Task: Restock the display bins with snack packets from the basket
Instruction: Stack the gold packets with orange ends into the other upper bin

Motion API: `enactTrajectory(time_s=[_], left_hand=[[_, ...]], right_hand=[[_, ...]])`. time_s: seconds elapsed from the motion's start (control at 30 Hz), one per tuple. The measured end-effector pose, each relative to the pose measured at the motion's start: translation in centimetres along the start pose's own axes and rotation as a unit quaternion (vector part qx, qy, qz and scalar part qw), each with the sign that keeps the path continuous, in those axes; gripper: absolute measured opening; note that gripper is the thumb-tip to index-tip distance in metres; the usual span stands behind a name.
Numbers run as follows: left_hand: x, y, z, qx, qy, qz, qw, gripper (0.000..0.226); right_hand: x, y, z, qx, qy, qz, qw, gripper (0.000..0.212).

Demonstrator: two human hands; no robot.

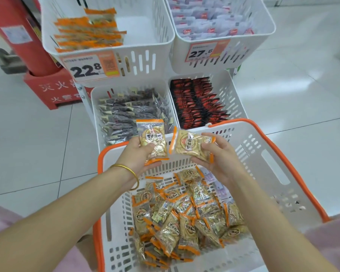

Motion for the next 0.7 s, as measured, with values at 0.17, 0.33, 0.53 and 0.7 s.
enactTrajectory(time_s=[0.17,0.33,0.53,0.7], left_hand=[[-1.5,0.0,-0.7,-0.025,-0.028,-0.014,0.999,0.027],[-2.8,0.3,-1.3,-0.05,-0.086,-0.014,0.995,0.028],[-2.7,0.7,-1.6,-0.103,-0.093,0.095,0.986,0.068],[-3.2,3.5,-1.7,-0.148,-0.131,0.147,0.969,0.042]], right_hand=[[-2.3,1.3,-0.5,0.013,0.035,-0.05,0.998,0.012],[-3.3,1.4,-1.2,0.026,0.077,-0.097,0.992,0.014],[-4.7,-0.6,-2.3,0.089,0.074,-0.174,0.978,0.013],[-4.8,-3.6,-1.9,0.123,0.059,-0.246,0.96,0.039]])
Point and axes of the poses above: each hand's wrist, its own z-axis towards the middle knuckle, its own x-axis out of the back of the hand, y = z × x, the point moved 8 cm from there along z, towards the middle knuckle, and after that the axes turned 11 degrees about -z, right-handed, at the moved point
